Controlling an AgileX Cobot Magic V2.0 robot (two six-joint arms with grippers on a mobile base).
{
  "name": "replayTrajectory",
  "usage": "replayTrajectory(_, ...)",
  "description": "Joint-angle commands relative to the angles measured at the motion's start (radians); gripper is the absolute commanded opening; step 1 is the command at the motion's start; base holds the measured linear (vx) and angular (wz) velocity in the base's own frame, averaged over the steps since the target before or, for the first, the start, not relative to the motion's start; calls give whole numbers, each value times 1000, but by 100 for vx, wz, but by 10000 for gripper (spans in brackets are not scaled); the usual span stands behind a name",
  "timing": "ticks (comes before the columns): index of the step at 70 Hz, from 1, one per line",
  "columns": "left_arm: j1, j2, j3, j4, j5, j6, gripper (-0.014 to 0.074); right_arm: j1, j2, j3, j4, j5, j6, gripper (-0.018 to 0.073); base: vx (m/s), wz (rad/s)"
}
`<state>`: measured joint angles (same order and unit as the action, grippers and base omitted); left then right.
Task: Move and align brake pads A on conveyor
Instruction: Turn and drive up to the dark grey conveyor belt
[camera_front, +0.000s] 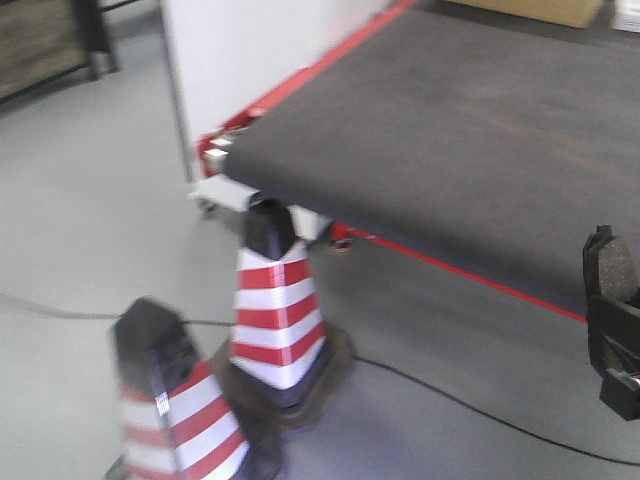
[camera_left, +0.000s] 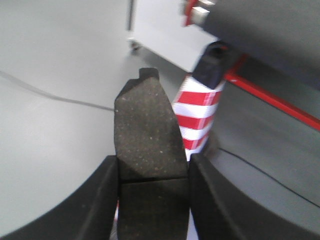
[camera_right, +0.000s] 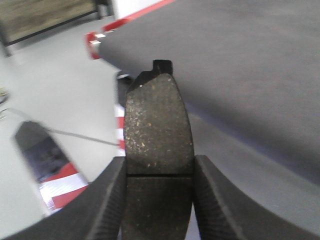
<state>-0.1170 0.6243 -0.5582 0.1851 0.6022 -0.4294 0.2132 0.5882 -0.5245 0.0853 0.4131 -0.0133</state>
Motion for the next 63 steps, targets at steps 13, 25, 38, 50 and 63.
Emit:
replayTrajectory(13,-6,-1,-30,8,-86,-1,174,-4,2,-31,0,-91,-7,-6,23,-67)
replayTrajectory(25,-6,-1,-30,8,-86,-1,174,-4,2,-31,0,-91,-7,-6,23,-62)
replayTrajectory(38,-6,-1,-30,8,-86,-1,174,-4,2,-31,0,-91,-7,-6,24,-50)
replayTrajectory(50,-6,-1,-30,8,-86,-1,174,-4,2,-31,0,-91,-7,-6,25,-37)
replayTrajectory(63,-6,-1,-30,8,-86,-1,174,-4,2,-31,0,-91,-7,-6,26,-31)
